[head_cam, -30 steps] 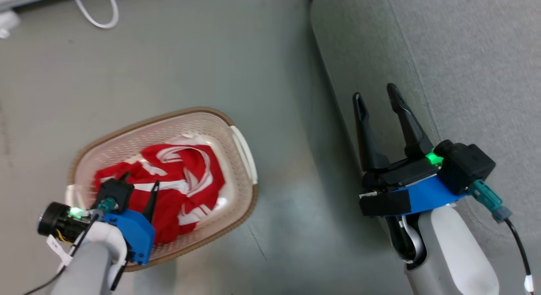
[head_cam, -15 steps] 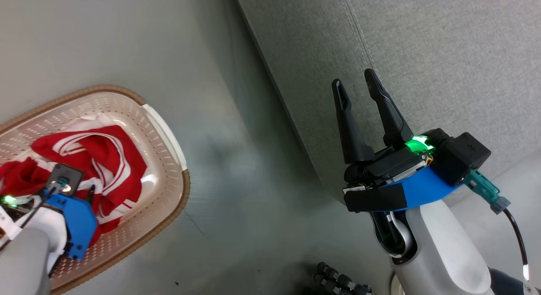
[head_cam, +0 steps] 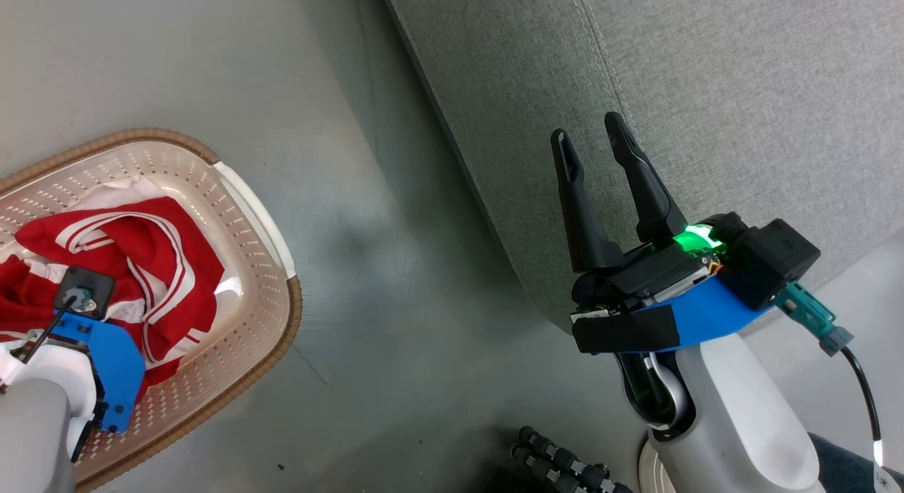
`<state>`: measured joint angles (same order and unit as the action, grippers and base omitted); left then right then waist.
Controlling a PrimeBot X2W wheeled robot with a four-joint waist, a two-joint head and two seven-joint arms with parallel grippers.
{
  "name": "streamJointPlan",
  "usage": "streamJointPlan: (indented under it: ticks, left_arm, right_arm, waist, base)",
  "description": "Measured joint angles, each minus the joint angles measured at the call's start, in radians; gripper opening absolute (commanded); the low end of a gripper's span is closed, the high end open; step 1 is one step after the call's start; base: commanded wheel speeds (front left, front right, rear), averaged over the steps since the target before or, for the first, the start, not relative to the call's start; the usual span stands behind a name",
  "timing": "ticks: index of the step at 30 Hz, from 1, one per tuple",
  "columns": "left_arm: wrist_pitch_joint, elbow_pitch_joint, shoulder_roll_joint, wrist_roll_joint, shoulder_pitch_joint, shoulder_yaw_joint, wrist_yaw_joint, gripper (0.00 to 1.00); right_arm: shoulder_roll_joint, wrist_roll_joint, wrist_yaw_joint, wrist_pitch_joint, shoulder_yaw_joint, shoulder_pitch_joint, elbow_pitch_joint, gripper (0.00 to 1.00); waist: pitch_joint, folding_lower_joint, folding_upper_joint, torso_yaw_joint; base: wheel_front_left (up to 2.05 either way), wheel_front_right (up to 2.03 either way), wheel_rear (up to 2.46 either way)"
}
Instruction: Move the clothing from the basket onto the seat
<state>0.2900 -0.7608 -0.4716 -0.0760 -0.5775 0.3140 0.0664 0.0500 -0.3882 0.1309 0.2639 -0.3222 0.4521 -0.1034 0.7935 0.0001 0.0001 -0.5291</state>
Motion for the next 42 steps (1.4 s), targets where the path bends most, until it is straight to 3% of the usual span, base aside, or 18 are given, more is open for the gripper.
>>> streamJointPlan:
  ticks: [10, 20, 26, 32, 42]
  left_arm:
    - [0.001, 0.035, 0.02, -0.031, 0.014, 0.004, -0.003, 0.0]
    - [-0.075, -0.016, 0.12, -0.062, 0.005, 0.024, -0.012, 0.0]
    - [-0.176, -0.081, 0.243, -0.11, -0.027, 0.026, -0.014, 0.0]
    - [-0.284, -0.14, 0.348, -0.143, -0.042, 0.05, 0.016, 0.0]
    - [-0.389, -0.166, 0.419, -0.237, -0.06, 0.12, 0.052, 0.0]
  right_arm:
    - [0.0, 0.009, 0.0, 0.0, 0.007, 0.012, -0.005, 1.0]
    - [-0.001, 0.076, 0.0, 0.0, 0.044, -0.003, -0.043, 1.0]
    - [-0.001, 0.156, 0.0, 0.0, 0.104, -0.061, -0.089, 1.0]
    - [-0.002, 0.221, 0.0, 0.0, 0.145, -0.127, -0.13, 1.0]
    - [-0.001, 0.247, 0.0, -0.038, 0.181, -0.254, -0.15, 1.0]
  waist:
    - [-0.008, 0.0, 0.0, 0.016]
    - [-0.089, -0.0001, 0.0, 0.078]
    - [-0.207, -0.0002, 0.0, 0.148]
    - [-0.354, -0.0003, 0.0, 0.235]
    - [-0.615, -0.0005, 0.0, 0.359]
  base:
    - [0.0, 0.0, 0.0]
    - [0.0, 0.0, 0.0]
    - [0.0, 0.0, 0.0]
    - [0.0, 0.0, 0.0]
    - [0.0, 0.0, 0.0]
